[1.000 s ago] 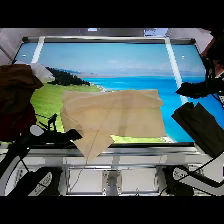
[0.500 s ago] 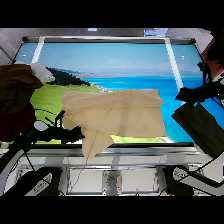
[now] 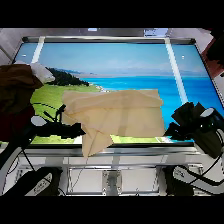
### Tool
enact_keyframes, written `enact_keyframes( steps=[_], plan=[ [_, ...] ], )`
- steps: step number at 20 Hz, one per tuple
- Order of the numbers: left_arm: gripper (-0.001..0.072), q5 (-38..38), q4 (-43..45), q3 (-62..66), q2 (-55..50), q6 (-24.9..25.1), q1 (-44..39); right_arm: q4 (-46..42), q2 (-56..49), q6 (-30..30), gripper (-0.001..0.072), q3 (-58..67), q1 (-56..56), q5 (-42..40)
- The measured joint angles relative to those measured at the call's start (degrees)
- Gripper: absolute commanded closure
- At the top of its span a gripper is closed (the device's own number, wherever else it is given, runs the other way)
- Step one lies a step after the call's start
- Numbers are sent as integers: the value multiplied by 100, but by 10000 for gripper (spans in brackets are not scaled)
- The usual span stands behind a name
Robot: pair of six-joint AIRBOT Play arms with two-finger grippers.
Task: Fold the shirts.
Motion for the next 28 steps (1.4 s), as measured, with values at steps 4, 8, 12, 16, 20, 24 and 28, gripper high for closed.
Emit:
enact_keyframes(
  steps=[4,8,12,16,20,24,28],
  plan=[
    [696,-7,15,15,0,13,0,573,7,4,349,-350,-50,-516],
    [696,-9,15,17,0,15,0,1082,2,-92,680,-446,-66,-1088],
    [696,-129,22,175,48,17,0,1335,26,-389,681,-393,-70,-905],
    [696,-597,409,590,442,-52,0,1298,254,-535,682,-15,-76,-407],
    [696,-1137,1434,848,1082,-544,0,988,673,-551,682,525,-83,-17],
    [698,-1196,1923,1231,1416,-826,0,907,885,-463,683,988,-46,192],
    [699,-634,2164,1792,1292,-903,0,1121,940,-415,684,1259,179,-24]
  ],
)
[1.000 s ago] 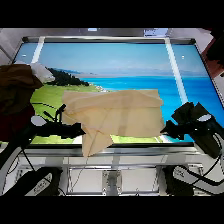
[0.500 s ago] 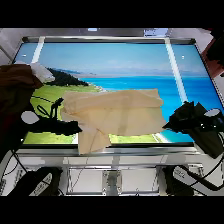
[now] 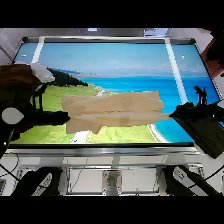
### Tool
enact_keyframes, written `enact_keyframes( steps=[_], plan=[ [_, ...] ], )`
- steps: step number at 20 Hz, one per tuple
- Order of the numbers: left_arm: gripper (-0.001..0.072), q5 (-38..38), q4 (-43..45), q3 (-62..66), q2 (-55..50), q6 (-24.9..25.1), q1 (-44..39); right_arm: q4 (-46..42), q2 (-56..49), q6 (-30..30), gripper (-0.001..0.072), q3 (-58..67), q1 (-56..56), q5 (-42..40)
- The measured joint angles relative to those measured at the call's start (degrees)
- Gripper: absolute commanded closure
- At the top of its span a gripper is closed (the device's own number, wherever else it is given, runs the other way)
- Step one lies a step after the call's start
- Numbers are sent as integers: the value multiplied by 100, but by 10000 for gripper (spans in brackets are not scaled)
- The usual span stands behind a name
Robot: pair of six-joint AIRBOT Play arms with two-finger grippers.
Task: Fold the shirts.
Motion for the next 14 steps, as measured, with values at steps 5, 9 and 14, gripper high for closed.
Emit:
enact_keyframes(
  steps=[5,9,14],
  plan=[
    [698,448,621,1001,-1128,-11,0,15,-225,348,684,595,741,-1204],
    [698,682,1270,1910,-2284,-140,0,-114,-868,706,684,1215,979,-1799],
    [698,1005,1587,2627,-3493,-267,0,-127,-1768,846,684,1604,1294,-2516]
  ],
)
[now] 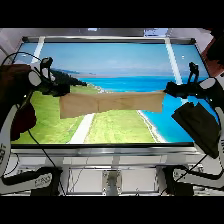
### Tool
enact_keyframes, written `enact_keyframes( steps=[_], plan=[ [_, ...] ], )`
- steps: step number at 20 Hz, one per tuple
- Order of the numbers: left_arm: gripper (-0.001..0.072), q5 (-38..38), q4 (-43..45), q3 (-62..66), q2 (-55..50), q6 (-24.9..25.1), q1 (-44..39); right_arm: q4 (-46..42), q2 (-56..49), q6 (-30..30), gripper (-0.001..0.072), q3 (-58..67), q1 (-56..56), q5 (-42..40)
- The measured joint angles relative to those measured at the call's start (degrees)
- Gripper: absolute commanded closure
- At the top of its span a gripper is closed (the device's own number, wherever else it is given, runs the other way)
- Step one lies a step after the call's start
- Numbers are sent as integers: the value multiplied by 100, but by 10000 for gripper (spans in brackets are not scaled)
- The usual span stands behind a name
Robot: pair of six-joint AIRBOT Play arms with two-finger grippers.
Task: Fold the shirts.
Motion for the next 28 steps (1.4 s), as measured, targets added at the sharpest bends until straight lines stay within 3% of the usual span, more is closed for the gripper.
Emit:
enact_keyframes(
  steps=[9,10,12,13,14,15,18,21,22,23,28],
  plan=[
    [693,254,37,192,-1283,-2,0,-94,-929,42,681,94,415,-1047],
    [615,269,2,199,-1333,0,0,-116,-964,42,679,101,428,-1073],
    [168,258,-52,225,-1390,0,0,-136,-988,44,602,168,433,-1106],
    [124,245,-74,267,-1397,-2,0,-157,-979,44,485,236,426,-1091],
    [124,164,-87,341,-1401,-2,0,-181,-942,44,362,326,413,-1058],
    [124,37,-87,448,-1399,0,0,-212,-883,42,291,448,378,-1010],
    [124,-417,-98,942,-1322,0,0,-407,-656,35,259,857,160,-684],
    [126,-400,-741,1381,-1196,44,-22,-501,-503,76,239,1119,-223,-188],
    [127,-225,-1145,1478,-1172,179,-79,-490,-514,122,163,1163,-356,28],
    [130,-35,-1478,1547,-1165,330,-177,-463,-555,146,140,1191,-474,227],
    [369,503,-1821,1703,-1497,686,-1064,-48,-1027,190,140,1257,-831,977]
  ],
)
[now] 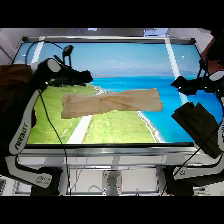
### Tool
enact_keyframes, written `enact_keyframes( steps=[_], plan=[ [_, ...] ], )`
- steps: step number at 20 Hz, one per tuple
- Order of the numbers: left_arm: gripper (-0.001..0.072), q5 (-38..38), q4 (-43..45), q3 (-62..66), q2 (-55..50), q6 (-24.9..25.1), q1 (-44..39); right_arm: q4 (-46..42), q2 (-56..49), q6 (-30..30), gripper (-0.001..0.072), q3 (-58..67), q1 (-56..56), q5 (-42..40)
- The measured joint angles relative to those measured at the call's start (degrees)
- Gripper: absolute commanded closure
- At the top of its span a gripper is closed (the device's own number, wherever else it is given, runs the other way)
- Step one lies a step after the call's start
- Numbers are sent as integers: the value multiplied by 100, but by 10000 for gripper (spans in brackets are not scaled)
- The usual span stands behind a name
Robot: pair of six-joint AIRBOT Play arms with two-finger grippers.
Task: Fold the shirts.
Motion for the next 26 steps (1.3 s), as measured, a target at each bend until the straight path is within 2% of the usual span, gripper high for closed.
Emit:
enact_keyframes(
  steps=[2,4,7,8,9,13,15,19,22,23,25,26],
  plan=[
    [370,109,203,90,-264,28,-404,221,-254,-96,140,11,-46,114],
    [486,256,391,227,-544,13,-721,413,-525,-212,140,15,-74,181],
    [489,409,555,490,-935,-92,-966,560,-890,-372,140,15,-87,229],
    [512,435,575,560,-1040,-129,-1010,584,-992,-433,140,15,-90,236],
    [572,439,581,612,-1128,-160,-1038,614,-1075,-481,140,15,-92,243],
    [604,481,501,726,-1384,-260,-1099,778,-1296,-640,141,15,-72,306],
    [696,509,361,745,-1475,-278,-1108,835,-1357,-693,141,15,-7,337],
    [695,468,212,758,-1626,-284,-1115,914,-1495,-750,144,17,264,378],
    [696,372,164,765,-1685,-297,-1119,975,-1563,-769,174,22,479,372],
    [695,352,162,765,-1698,-299,-1119,992,-1574,-772,282,22,529,374],
    [695,321,144,765,-1709,-299,-1119,973,-1604,-813,657,15,592,424],
    [696,278,144,765,-1722,-299,-1119,1115,-1598,-914,681,17,603,522]
  ],
)
